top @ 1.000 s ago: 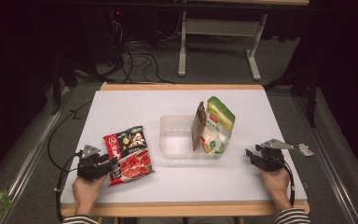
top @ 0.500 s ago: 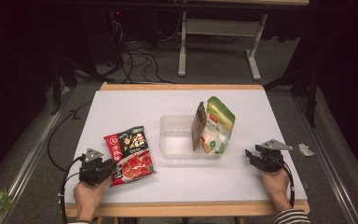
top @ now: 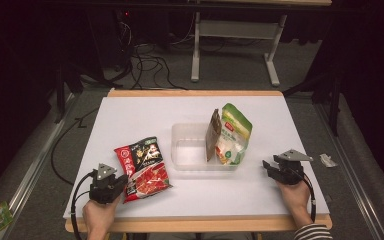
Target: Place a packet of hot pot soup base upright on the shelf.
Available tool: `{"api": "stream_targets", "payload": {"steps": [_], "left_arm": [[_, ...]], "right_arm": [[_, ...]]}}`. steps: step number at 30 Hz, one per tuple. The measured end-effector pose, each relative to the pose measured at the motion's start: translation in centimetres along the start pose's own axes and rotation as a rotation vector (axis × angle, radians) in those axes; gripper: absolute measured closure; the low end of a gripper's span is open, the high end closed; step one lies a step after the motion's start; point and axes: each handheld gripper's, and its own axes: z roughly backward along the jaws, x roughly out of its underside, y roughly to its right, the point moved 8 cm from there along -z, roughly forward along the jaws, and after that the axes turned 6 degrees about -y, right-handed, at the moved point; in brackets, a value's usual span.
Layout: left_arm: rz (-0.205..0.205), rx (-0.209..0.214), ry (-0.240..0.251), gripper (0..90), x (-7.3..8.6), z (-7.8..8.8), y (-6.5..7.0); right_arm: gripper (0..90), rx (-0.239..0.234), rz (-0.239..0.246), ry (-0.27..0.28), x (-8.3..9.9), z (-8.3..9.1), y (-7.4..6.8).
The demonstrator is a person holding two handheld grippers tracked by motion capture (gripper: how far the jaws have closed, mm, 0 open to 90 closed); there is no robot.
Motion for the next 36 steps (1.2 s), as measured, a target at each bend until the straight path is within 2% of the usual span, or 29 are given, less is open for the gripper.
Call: {"api": "stream_targets", "payload": {"steps": [5, 9, 11, 13, 15, 17, 18, 21, 22, 23, 24, 29, 32, 36], "left_arm": [[-0.017, 0.010, 0.009, 89.4, 0.3, 0.3, 1.2], [0.000, 0.050, 0.002, 90.0, 1.0, 1.0, 2.6], [-0.015, 0.057, -0.001, 90.0, 1.2, 1.3, 3.3], [-0.028, 0.059, 0.002, 90.0, 1.2, 1.5, 3.4], [-0.018, 0.073, 0.007, 90.0, 1.1, 1.6, 3.3], [-0.005, 0.090, 0.045, 88.0, 0.5, 1.8, 2.9], [-0.001, 0.089, 0.059, 82.2, 0.1, 1.9, 2.7], [-0.034, 0.051, 0.080, 71.4, -1.3, 1.8, 1.8], [-0.043, 0.050, 0.083, 70.7, -1.8, 1.6, 1.5], [-0.047, 0.040, 0.080, 70.6, -2.2, 1.4, 1.1], [-0.058, 0.010, 0.073, 69.7, -2.7, 1.0, 0.6], [-0.095, -0.073, 0.054, 59.2, -4.3, -0.4, -1.4], [-0.084, -0.102, 0.044, 54.3, -4.7, -0.8, -2.6], [-0.058, -0.114, 0.011, 51.0, -5.0, -1.4, -4.2]], "right_arm": [[49.6, 0.002, 0.011, 0.000, 0.0, 0.0, 0.0], [49.4, 0.005, 0.015, -0.005, 0.0, 0.0, -0.1], [49.4, 0.008, 0.014, 0.000, 0.0, 0.0, -0.1], [49.4, 0.007, 0.013, 0.000, 0.0, 0.0, -0.1], [49.4, 0.003, 0.018, -0.002, 0.0, 0.0, -0.1], [49.3, 0.001, 0.015, 0.002, 0.0, 0.0, -0.1], [49.4, 0.003, 0.015, 0.002, 0.0, 0.0, 0.0], [49.4, 0.005, 0.018, 0.004, 0.0, 0.0, 0.0], [49.3, 0.005, 0.019, 0.004, 0.0, 0.0, 0.0], [49.3, 0.005, 0.019, 0.004, 0.0, 0.0, 0.0], [49.3, 0.006, 0.013, 0.004, 0.0, 0.0, 0.0], [49.2, 0.012, 0.016, 0.003, 0.0, 0.1, 0.0], [49.2, 0.016, 0.022, 0.005, 0.0, 0.0, -0.1], [49.2, 0.015, 0.022, 0.003, 0.0, 0.0, -0.1]]}}
